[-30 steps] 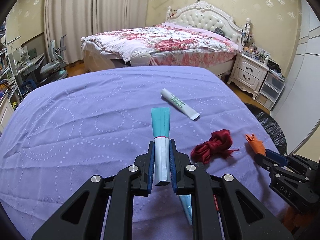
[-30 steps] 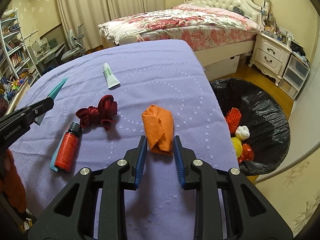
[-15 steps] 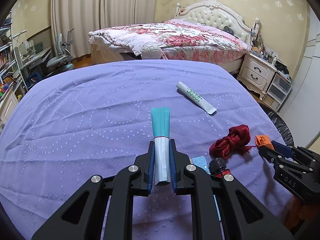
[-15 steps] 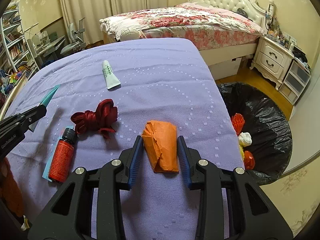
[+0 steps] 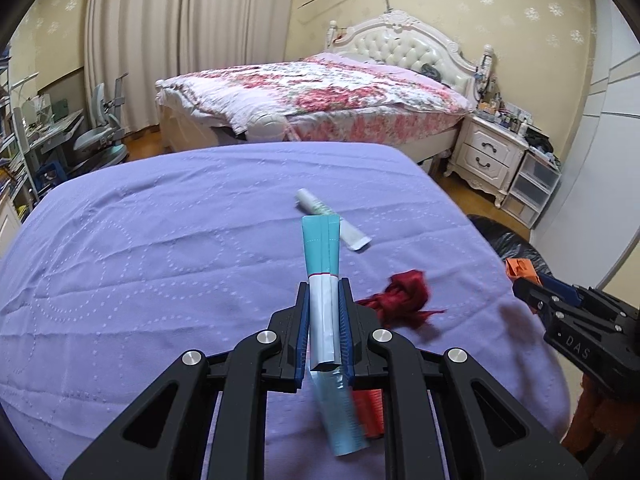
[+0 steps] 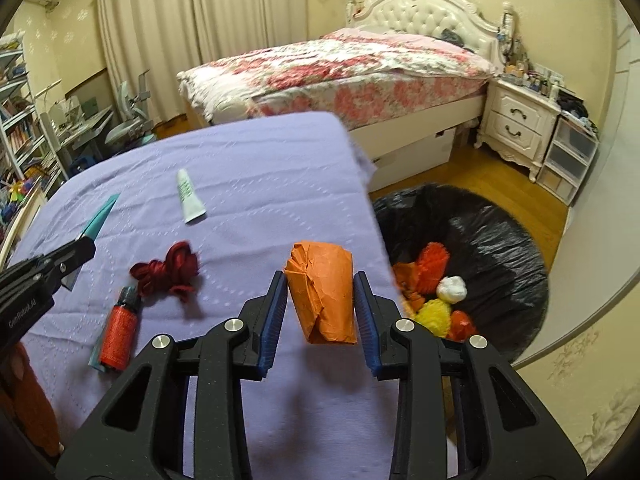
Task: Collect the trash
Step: 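Carry the orange bag and teal packet over the black bin, then open both tools over the bin, dropping the bag and packet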
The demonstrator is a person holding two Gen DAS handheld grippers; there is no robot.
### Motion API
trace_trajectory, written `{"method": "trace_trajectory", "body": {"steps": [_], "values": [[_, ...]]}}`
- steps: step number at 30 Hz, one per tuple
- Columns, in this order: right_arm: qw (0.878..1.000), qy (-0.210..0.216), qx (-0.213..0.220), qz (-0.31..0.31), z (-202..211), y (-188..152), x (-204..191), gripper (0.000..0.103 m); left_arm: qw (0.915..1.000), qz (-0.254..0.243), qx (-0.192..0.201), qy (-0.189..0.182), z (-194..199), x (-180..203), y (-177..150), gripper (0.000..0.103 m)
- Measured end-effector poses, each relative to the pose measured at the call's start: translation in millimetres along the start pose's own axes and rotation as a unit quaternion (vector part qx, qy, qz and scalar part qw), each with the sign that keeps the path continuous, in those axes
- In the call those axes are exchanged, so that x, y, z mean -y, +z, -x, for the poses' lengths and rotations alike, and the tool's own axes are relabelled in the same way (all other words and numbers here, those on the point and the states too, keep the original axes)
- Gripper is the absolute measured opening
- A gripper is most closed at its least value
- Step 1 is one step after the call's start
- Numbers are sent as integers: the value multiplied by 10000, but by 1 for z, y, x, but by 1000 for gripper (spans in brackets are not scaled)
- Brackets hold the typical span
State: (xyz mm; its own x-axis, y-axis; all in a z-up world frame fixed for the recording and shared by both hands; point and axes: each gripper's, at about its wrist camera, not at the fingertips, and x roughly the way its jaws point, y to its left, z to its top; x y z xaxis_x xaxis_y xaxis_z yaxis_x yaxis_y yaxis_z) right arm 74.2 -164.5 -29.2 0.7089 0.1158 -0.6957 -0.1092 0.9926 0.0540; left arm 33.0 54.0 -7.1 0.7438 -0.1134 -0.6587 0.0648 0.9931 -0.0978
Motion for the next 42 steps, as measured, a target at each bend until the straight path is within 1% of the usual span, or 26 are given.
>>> {"method": "trace_trajectory", "body": {"steps": [5,9,13,16,24,30,38,42], "values": [[9988,-401,210,-167,9,10,31,33,9992,-234,45,-333,-5,37,8,15],[9973,-584,287,-328,11,15,53,33,9974,-355,68,-627,-16,66,18,15],[9956,-737,348,-457,9,22,71,33,9957,-511,140,-765,-27,95,26,15],[9941,-870,373,-532,6,26,84,33,9944,-620,104,-851,-40,117,31,15],[9907,-1055,341,-786,-5,30,114,33,9918,-859,-102,-942,-75,157,38,15],[9887,-1160,235,-921,-19,29,128,33,9885,-1193,-175,-915,-92,185,39,15],[9866,-1219,127,-1076,-33,29,140,34,9871,-1331,-318,-837,-110,200,40,15],[9853,-1282,117,-1122,-38,30,144,35,9867,-1342,-408,-822,-115,202,39,21]]}}
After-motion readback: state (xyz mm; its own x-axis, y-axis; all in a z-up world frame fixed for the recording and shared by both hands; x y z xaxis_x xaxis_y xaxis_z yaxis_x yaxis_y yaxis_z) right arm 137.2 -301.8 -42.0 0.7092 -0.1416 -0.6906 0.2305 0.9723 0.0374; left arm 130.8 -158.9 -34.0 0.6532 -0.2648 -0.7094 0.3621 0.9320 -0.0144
